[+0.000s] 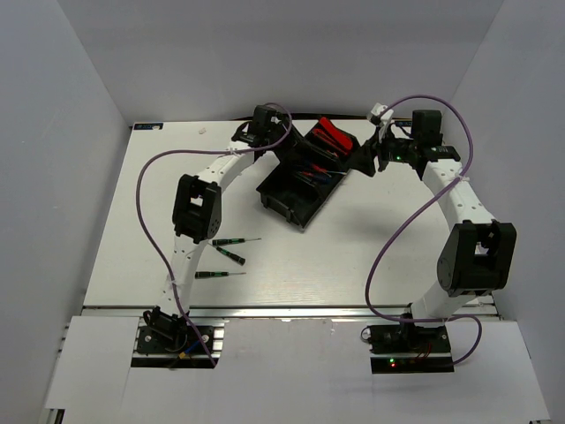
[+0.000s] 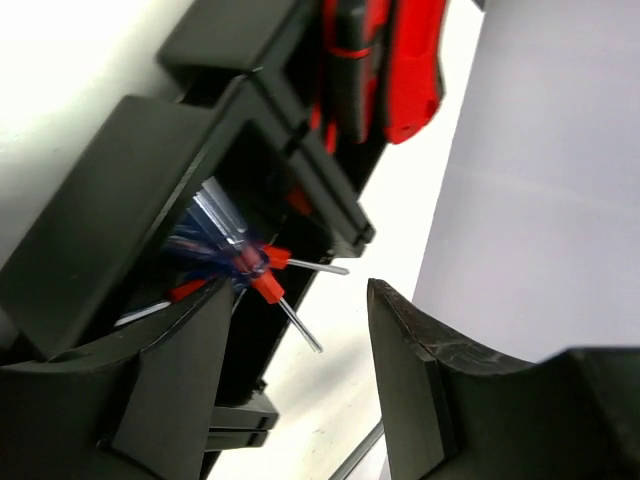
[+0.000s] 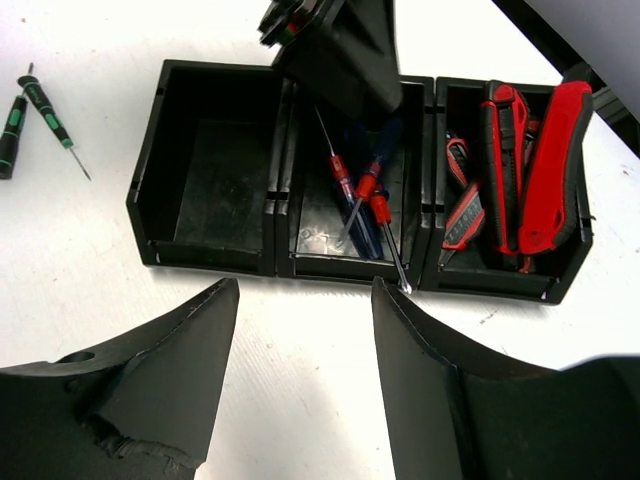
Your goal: Sort the tools into containers
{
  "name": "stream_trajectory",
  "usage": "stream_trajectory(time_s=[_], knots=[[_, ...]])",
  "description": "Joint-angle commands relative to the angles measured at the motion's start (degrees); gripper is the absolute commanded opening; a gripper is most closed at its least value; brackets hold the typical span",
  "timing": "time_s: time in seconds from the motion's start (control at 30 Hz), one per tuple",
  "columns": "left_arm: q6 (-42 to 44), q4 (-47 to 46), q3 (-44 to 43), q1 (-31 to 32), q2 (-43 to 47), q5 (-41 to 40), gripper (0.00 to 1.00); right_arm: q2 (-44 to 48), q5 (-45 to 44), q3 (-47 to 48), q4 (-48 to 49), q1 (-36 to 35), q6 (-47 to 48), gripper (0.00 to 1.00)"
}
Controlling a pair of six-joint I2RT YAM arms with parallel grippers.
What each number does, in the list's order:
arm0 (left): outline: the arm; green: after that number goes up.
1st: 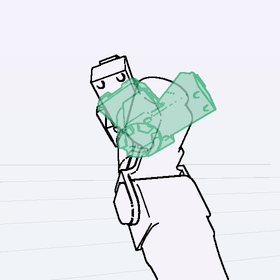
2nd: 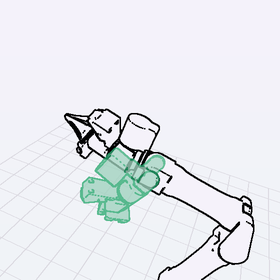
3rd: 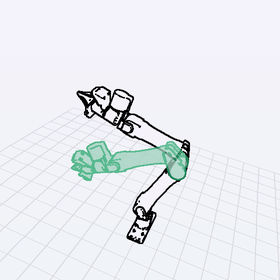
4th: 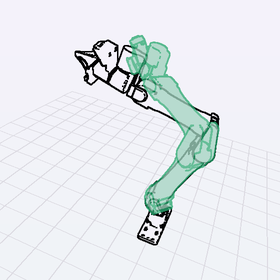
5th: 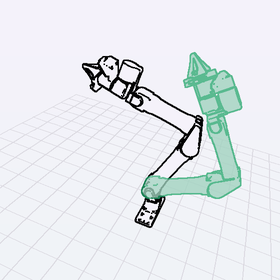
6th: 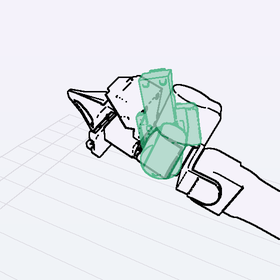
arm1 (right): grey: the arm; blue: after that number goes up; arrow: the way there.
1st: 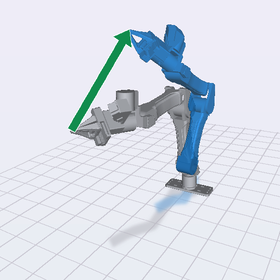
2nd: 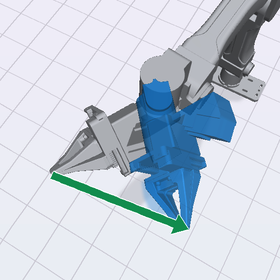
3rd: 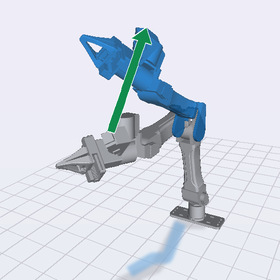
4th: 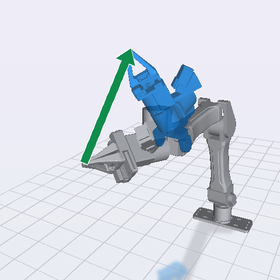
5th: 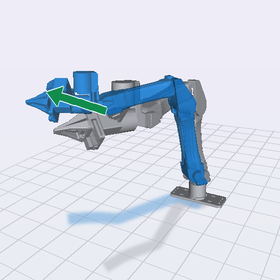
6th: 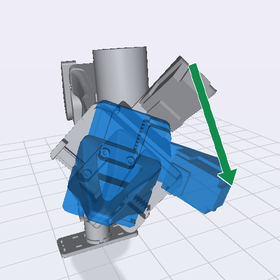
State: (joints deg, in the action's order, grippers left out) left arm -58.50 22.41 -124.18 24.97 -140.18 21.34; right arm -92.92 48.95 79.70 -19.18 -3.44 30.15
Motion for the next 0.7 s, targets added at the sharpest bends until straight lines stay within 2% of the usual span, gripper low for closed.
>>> stream_trajectory(time_s=[0.0,0.13,0.23,0.27,0.3,0.37,0.4,0.43,0.5,0.53,0.57,0.63,0.67], knots=[[-0.03,0.17,-3.60,0.34,1.57,-0.07,0.67,1.43,2.64,0.01,-0.33,-0.51,0.61,0.63],[1.98,-0.26,-4.93,0.17,4.20,-0.60,0.64,-0.23,6.76,2.03,-7.25,-2.79,6.39,0.63],[7.42,-0.27,-1.43,-0.53,10.34,-2.09,0.60,-4.88,9.85,7.21,-20.60,-7.00,16.93,0.62],[11.79,-0.27,0.93,-0.80,12.80,-3.75,0.60,-5.85,9.59,9.83,-27.33,-8.67,19.83,0.62],[13.48,-0.44,3.65,-1.06,15.44,-4.72,0.59,-6.82,8.89,10.99,-30.45,-12.17,25.69,0.62],[16.21,-0.70,14.02,-2.38,24.92,-6.74,0.59,-8.85,6.09,12.66,-35.90,-16.22,30.47,0.62],[20.05,-1.49,18.06,-2.99,28.43,-8.41,0.59,-9.37,5.03,12.76,-36.54,-20.07,32.32,0.62],[21.22,-1.84,26.36,-4.39,35.61,-9.12,0.60,-9.81,3.89,12.59,-36.54,-21.94,34.69,0.62],[24.04,-2.72,34.67,-7.11,43.20,-11.40,0.64,-11.05,0.63,12.06,-34.54,-27.46,36.20,0.66],[24.66,-2.73,38.62,-8.09,46.89,-12.37,0.67,-11.48,-0.34,12.06,-33.48,-29.06,36.38,0.68],[25.10,-2.73,46.15,-9.31,54.41,-13.16,0.73,-12.45,-2.26,11.97,-32.07,-30.73,36.12,0.70],[25.01,-2.03,52.96,-12.22,61.83,-15.88,0.80,-13.94,-4.38,11.44,-26.54,-35.22,34.20,0.71],[24.93,-1.33,58.64,-12.92,68.83,-17.29,0.86,-14.56,-6.30,11.27,-24.35,-36.71,33.40,0.72]])
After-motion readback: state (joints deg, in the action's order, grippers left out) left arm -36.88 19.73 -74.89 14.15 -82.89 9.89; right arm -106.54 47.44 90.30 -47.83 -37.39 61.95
